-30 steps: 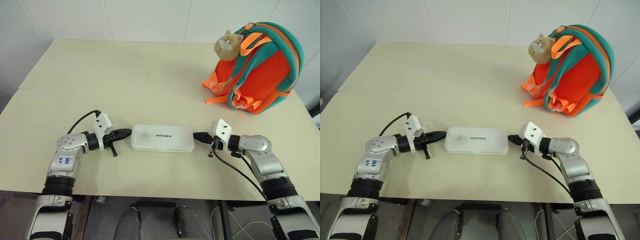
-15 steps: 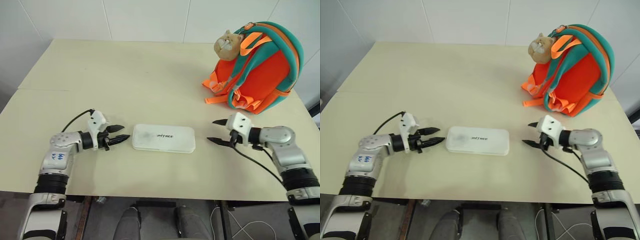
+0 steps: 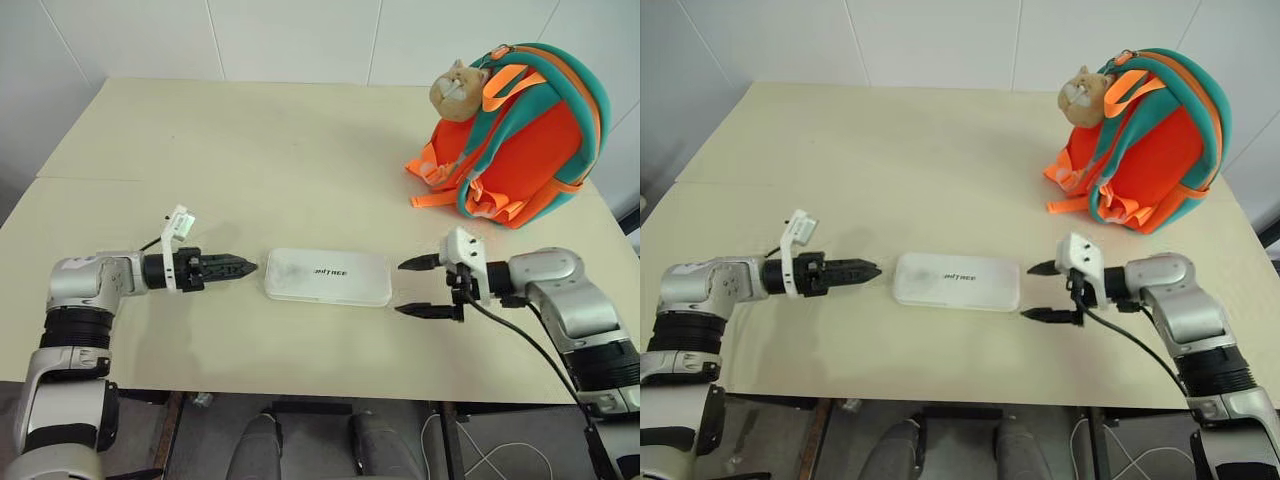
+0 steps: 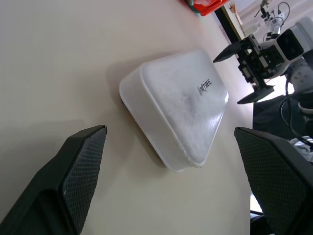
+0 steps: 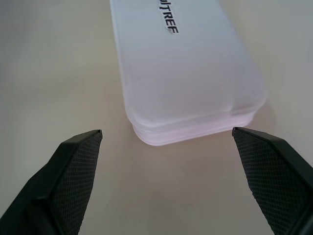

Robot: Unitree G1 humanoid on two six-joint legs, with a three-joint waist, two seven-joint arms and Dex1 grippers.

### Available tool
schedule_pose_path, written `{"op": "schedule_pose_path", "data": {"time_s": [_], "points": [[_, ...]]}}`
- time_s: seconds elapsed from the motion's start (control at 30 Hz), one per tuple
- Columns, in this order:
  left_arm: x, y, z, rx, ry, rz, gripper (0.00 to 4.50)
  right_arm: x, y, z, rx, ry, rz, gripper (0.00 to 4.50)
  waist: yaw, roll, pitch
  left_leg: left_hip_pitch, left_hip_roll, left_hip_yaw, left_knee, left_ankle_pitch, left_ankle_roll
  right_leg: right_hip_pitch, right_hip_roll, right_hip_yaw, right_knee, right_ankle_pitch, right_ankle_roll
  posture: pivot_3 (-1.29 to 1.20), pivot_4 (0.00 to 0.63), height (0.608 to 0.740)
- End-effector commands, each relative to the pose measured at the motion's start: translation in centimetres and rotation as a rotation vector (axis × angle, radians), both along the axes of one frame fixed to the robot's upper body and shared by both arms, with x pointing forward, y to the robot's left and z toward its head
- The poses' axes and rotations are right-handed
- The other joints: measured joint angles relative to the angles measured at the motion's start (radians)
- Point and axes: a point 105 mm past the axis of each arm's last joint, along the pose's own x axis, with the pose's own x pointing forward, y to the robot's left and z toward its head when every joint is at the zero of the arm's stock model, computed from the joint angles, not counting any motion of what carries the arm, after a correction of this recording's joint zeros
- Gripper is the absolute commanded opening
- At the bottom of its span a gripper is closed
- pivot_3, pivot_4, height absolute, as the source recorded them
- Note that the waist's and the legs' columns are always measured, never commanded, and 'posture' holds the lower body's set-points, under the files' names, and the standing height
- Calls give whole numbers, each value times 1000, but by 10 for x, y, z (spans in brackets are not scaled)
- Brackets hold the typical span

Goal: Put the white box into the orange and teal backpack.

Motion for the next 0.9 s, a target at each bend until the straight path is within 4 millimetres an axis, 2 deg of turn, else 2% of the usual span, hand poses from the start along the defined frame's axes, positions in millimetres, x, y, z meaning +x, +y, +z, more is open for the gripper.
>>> {"op": "schedule_pose_path", "data": {"time_s": [0.03, 0.33, 0.6, 0.73, 0.9], "points": [[-2, -8, -6, 11, 46, -16, 4457, 1, 4, 1, -19, -28, -15, 4500, 0, 0, 0, 0, 0, 0, 0, 0, 0, 0, 0, 0, 0, 0, 0, 0, 150, 740], [-5, -26, -16, -37, 177, -7, 4457, 1, 12, 3, -11, -40, 6, 4500, 4, 0, 0, 1, 0, 0, 0, 0, 0, 1, 0, 0, 0, 0, 0, 0, 150, 740], [-16, -52, -13, -139, 306, -86, 4457, 9, 20, 10, 23, -91, 3, 4500, 17, 0, 0, 1, -1, 0, 1, 0, 0, 2, -1, 0, 0, 0, 0, 0, 150, 740], [-14, -55, -11, -151, 321, -87, 4457, 10, 24, 13, 35, -108, 5, 4500, 19, 0, 0, 1, -1, 0, 1, 0, 0, 2, -1, 0, -1, 0, 0, 0, 150, 740], [-8, -54, -9, -171, 316, -58, 4457, 9, 22, 4, 15, -117, -8, 4500, 22, 0, 0, 1, -1, 0, 1, 0, 0, 2, -1, 0, -1, 0, 0, 0, 150, 740]]}}
